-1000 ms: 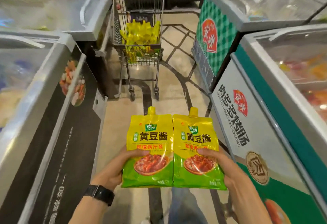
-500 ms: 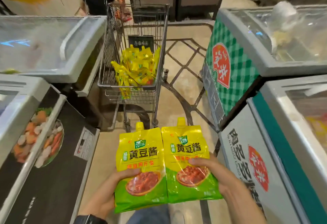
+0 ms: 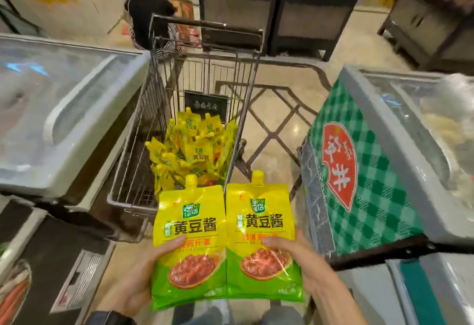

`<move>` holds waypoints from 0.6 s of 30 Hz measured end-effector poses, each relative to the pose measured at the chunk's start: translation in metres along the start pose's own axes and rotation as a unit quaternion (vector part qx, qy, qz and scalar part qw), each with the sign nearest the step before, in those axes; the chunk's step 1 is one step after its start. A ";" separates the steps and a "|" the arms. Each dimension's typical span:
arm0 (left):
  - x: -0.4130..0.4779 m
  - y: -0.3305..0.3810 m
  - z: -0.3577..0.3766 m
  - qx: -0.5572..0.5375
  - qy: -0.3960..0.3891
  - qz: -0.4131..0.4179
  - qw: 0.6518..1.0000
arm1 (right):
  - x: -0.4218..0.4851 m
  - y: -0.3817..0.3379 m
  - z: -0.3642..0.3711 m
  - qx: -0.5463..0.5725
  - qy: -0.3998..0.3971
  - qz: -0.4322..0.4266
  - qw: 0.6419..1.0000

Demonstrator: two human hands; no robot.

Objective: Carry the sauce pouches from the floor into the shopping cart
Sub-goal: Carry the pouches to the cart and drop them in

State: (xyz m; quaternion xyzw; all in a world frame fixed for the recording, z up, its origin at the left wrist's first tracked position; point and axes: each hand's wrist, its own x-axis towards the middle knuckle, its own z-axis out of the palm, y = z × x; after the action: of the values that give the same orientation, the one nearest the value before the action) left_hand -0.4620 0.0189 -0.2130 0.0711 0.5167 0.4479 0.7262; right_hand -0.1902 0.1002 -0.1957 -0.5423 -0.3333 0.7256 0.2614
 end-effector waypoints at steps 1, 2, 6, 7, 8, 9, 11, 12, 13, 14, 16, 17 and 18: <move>0.014 0.011 -0.001 -0.001 0.011 0.012 1.000 | 0.017 -0.017 0.005 -0.004 -0.008 -0.006 1.000; 0.028 0.019 -0.004 -0.005 0.028 0.030 0.999 | 0.037 -0.030 0.008 -0.016 -0.023 -0.011 1.000; 0.077 0.039 -0.017 -0.047 0.114 0.099 0.987 | 0.130 -0.068 0.025 -0.082 -0.073 -0.020 0.994; 0.090 0.043 -0.019 -0.061 0.140 0.120 0.981 | 0.154 -0.078 0.029 -0.097 -0.080 -0.022 0.992; 0.103 0.046 -0.020 -0.078 0.166 0.138 0.973 | 0.179 -0.087 0.032 -0.110 -0.086 -0.025 0.990; 0.115 0.049 -0.018 -0.096 0.194 0.148 0.965 | 0.203 -0.095 0.036 -0.117 -0.096 -0.020 0.988; 0.141 0.056 -0.016 -0.130 0.274 0.171 0.938 | 0.252 -0.105 0.047 -0.136 -0.130 -0.015 0.982; 0.154 0.059 -0.015 -0.141 0.319 0.182 0.919 | 0.274 -0.110 0.054 -0.156 -0.145 -0.010 0.977; 0.165 0.062 -0.015 -0.138 0.353 0.186 0.906 | 0.292 -0.113 0.064 -0.178 -0.147 -0.003 0.973; 0.177 0.066 -0.015 -0.125 0.381 0.187 0.897 | 0.309 -0.114 0.073 -0.201 -0.152 0.006 0.968; 0.198 0.071 -0.012 -0.092 0.444 0.178 0.873 | 0.337 -0.106 0.091 -0.265 -0.166 0.015 0.950; 0.211 0.070 -0.012 -0.085 0.477 0.178 0.856 | 0.348 -0.102 0.101 -0.290 -0.172 0.016 0.941; 0.223 0.069 -0.013 -0.082 0.504 0.185 0.840 | 0.360 -0.096 0.108 -0.310 -0.183 0.019 0.933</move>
State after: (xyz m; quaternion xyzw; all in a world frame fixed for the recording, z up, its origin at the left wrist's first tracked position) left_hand -0.4979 0.2167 -0.3330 -0.1305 0.7499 0.5886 0.2724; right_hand -0.3911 0.4065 -0.3225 -0.4601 -0.5733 0.6780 0.0012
